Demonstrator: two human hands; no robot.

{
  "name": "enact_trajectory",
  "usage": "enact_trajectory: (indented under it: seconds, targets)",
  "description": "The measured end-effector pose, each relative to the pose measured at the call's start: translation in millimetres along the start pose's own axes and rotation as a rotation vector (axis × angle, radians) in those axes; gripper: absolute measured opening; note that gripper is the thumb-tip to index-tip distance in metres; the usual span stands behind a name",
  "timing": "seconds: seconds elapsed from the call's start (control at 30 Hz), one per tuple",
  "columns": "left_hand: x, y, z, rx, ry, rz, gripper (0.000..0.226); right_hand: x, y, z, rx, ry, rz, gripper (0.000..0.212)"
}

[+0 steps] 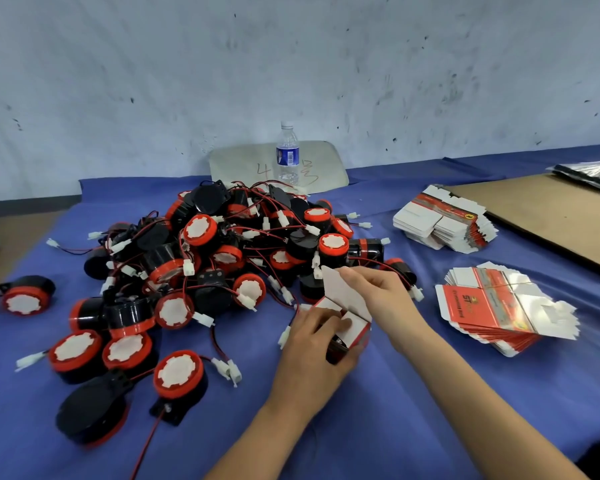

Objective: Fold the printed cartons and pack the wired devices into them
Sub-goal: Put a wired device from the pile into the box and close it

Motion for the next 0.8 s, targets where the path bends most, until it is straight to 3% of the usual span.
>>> enact_trajectory:
  seconds: [0.07, 0.23, 0.43, 0.63, 0.8]
  targets:
    - [1, 0, 0, 0.004, -0.005, 0.005, 0.033, 7, -2, -2, -0.018, -0.031, -0.009, 0.045]
    - [0, -1, -1, 0.008, -0.003, 0.018, 0.035, 6, -5, -2, -0.036, 0.0, -0.032, 0.017]
    - [2, 0, -1, 0.037, -0.012, 0.018, 0.043, 12, -3, -2, -0.06, 0.015, 0.004, 0.023]
    - [2, -1, -2, 0.061, -0.041, 0.016, 0.029, 14, -2, 0, 0.134, 0.132, 0.155, 0.026]
    - [0, -1, -2, 0.055, -0.036, 0.031, 0.032, 17, -12, 16, 0.045, 0.176, 0.265, 0.02]
Point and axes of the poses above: each hand's wrist, its own z-axis away from the middle knuckle, its own y-axis out of the back of the hand, x = y × z, the point moved 6 cm from there along -z, towards the middle knuckle, and after that the axes turned 7 degrees about x, right-handed, at the moved point
